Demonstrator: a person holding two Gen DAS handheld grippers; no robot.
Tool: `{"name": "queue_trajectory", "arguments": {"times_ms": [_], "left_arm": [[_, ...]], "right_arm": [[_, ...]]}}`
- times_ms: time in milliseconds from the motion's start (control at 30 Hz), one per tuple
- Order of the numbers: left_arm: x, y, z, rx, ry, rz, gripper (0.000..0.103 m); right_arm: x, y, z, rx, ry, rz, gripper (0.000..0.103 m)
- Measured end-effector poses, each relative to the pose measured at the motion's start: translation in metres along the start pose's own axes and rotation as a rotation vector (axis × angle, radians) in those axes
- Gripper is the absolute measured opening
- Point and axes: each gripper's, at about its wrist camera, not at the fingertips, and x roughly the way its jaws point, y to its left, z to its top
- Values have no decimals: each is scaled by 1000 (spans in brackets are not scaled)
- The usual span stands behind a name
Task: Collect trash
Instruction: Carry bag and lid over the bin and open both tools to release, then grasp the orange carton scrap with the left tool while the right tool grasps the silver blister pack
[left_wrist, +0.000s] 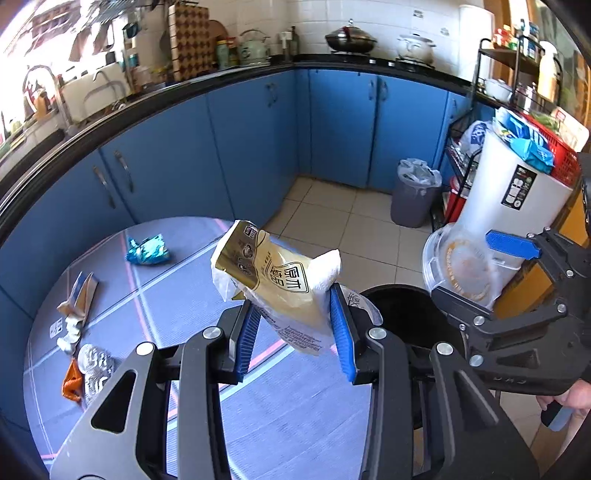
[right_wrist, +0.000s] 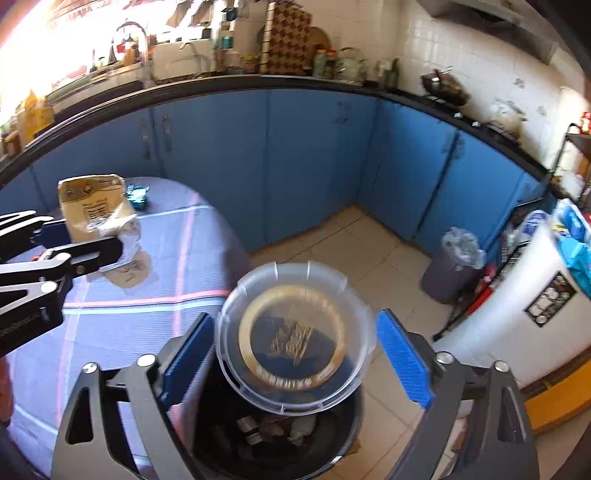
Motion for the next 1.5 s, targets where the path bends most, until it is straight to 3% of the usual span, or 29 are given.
{"name": "queue_trajectory", "arguments": {"times_ms": [533,633,700,733,867,1167,1500], "left_arm": [[7,-66,27,102,-18,-73,41],[8,-77,32,116,-20,-84,53],[7,-81,35,115,-31,-77,85],[6,-80,36,111,-43,-81,91],[3,-81,40,115,-62,-76,94],[3,-44,32,68,-43,-20,94],[-24,68,-5,-54,-40,149,94]], "right_arm": [[-8,-42,-23,28,5,-128,95],[-8,-48,-27,36,12,-140,95],[-9,-50,-28,42,15,-146,95],[-10,-51,-29,45,17,-148,95],[-9,-52,-32,51,25,-145,95],[-4,-23,-21,19,8,-86,95],[10,77,7,-106,-20,98,95]]}}
